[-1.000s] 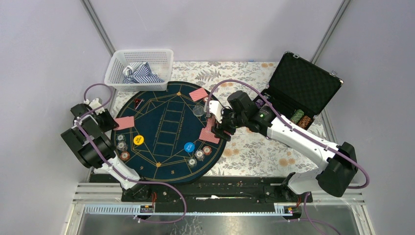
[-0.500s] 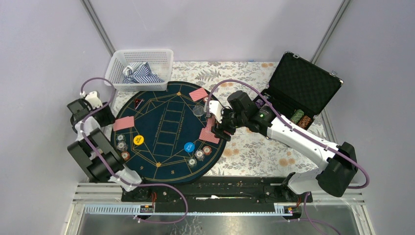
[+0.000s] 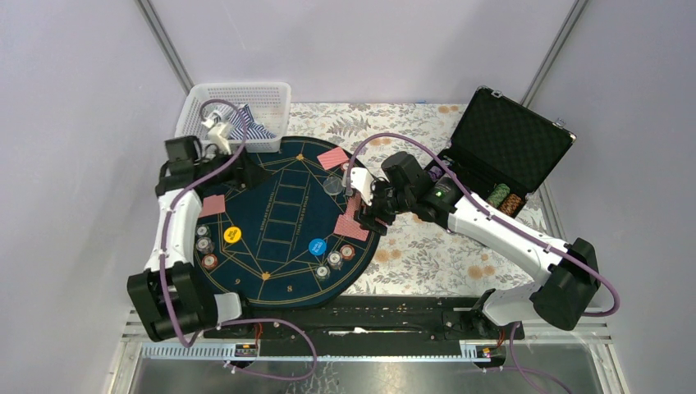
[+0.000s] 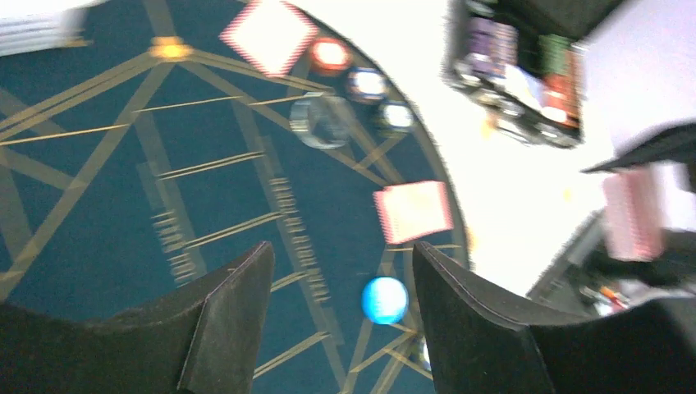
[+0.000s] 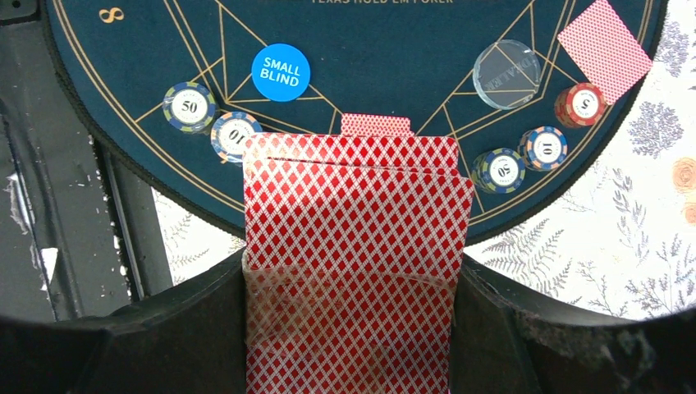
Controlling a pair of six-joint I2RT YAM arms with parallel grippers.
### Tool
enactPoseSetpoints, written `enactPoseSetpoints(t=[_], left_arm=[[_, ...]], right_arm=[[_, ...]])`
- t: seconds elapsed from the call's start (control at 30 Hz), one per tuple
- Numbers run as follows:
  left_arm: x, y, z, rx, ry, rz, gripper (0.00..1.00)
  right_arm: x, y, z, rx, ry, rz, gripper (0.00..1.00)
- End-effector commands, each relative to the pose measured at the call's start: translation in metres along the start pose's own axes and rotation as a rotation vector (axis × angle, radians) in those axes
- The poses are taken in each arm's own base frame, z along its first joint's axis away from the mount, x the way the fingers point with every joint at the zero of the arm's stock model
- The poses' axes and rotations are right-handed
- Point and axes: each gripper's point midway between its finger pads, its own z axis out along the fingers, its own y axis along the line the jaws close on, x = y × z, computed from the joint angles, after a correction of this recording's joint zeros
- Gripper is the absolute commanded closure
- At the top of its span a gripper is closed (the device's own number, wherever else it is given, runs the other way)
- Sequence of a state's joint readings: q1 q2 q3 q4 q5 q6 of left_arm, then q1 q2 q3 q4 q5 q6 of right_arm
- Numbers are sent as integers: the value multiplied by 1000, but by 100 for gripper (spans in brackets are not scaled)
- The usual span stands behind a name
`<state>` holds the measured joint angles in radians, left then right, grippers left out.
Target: Distribute texas hold em gaming equipment
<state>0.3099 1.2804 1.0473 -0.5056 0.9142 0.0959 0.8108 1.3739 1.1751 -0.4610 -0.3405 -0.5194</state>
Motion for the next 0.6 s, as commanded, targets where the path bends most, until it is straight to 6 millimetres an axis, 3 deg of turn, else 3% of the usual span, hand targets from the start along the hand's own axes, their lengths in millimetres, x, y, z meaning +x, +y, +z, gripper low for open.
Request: enactPoseSetpoints(t=[0.0,0.13,0.27,0.43,0.57], left_arm=[[-6,-99,13,334,15,-76,33],[4,-153,35,501,64,-112,32],[21,-195,60,620,146,-135,32],[38,-224,78,708,233,-174,32],[46,-232,86,717,259,-169,32]], right_arm=[[-29,-13,-10,69,-87,-50,84],[-27,-15,-9,80,-86,-50,84],[-26,-15,-9,85,-93,-51,84],[-27,-12,-10,76,-103,-52,84],[-28,-11,-11,72,-109,-55,84]])
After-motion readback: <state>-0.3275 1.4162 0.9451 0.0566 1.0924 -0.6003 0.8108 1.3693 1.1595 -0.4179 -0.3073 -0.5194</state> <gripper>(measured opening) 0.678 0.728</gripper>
